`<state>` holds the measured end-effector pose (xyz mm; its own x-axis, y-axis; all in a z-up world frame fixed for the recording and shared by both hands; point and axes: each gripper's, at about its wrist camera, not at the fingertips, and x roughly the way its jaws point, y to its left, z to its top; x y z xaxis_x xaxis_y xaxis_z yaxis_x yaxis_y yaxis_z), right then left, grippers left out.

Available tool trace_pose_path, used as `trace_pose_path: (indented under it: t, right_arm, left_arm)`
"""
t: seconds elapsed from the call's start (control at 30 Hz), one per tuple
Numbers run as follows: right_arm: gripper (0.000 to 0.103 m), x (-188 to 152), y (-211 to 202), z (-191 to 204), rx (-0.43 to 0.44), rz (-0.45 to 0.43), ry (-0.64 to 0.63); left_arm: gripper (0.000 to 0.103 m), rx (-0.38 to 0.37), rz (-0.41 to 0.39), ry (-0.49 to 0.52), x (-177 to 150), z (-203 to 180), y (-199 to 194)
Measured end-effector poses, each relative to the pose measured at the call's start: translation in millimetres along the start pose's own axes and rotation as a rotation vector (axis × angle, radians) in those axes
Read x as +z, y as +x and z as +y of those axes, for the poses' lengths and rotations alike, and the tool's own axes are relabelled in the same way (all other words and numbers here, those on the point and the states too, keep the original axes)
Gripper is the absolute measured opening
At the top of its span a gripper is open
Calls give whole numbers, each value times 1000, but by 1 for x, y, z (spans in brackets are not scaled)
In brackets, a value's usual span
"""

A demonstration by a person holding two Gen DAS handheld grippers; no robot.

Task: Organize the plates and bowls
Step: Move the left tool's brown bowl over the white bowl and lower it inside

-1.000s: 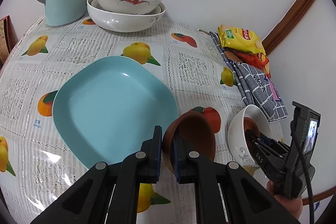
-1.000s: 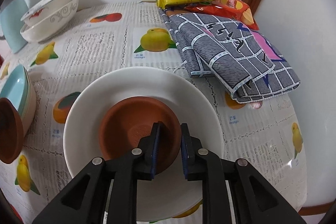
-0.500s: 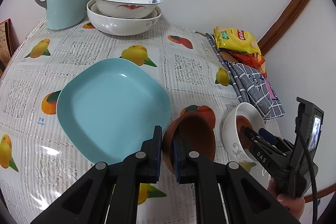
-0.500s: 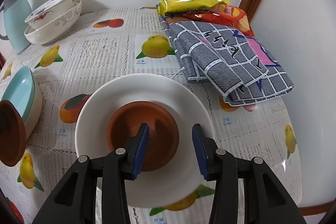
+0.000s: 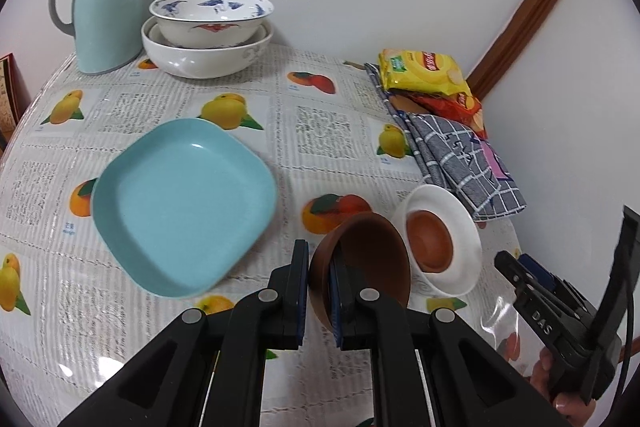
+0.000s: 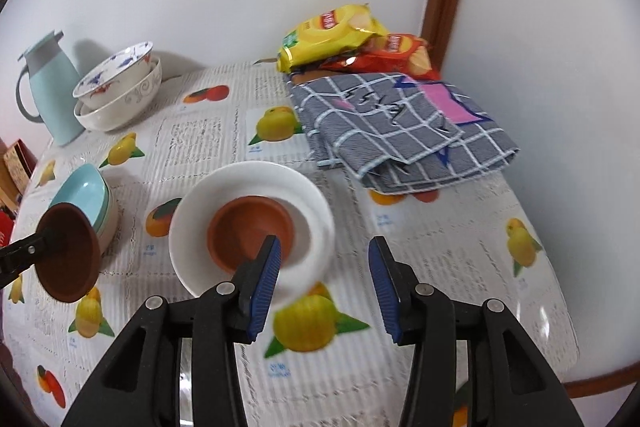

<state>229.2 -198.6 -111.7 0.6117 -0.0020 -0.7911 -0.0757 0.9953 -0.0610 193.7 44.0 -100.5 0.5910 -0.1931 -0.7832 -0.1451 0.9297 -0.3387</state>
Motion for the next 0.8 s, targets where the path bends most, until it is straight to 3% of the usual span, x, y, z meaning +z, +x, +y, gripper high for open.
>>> trace_pose_path:
  t: [0.4,0.8]
  right_arm:
    - [45,-34,-18,-58,-38,4,115]
    - [45,-58,-18,-87,-33,18,191]
  left_arm:
    - [10,-33,7,58,4,-43,15]
    - [10,-45,54,136,15,-88,59]
